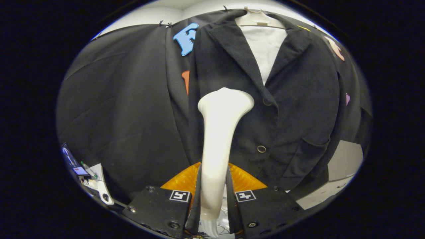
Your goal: Iron the clothes twice with a garment steamer, once on the left side and once on the right side.
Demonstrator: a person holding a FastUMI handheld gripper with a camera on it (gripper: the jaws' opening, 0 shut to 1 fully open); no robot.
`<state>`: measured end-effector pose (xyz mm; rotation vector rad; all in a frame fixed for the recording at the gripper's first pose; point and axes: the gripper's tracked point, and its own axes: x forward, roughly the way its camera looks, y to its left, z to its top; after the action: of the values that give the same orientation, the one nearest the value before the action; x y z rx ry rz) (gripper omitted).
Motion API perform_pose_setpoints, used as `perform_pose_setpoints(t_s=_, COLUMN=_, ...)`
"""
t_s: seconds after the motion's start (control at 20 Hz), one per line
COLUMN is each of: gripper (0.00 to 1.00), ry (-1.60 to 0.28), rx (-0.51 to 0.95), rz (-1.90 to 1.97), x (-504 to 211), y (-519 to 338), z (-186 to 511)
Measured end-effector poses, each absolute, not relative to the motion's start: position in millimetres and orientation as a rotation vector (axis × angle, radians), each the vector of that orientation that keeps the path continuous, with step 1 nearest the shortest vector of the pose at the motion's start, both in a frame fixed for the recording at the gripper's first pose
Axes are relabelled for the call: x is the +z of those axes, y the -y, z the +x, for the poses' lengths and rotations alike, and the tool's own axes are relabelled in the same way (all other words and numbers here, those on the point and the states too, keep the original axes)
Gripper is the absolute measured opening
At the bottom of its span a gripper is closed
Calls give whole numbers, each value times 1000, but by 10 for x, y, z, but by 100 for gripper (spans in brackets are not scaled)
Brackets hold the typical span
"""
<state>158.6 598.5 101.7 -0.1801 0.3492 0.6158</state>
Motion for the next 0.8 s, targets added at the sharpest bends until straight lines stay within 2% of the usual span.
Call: perform_pose_setpoints(t_s=0.8, gripper=36, ry=-480, rx=598, rz=-189, x=313, y=-5724, z=1590)
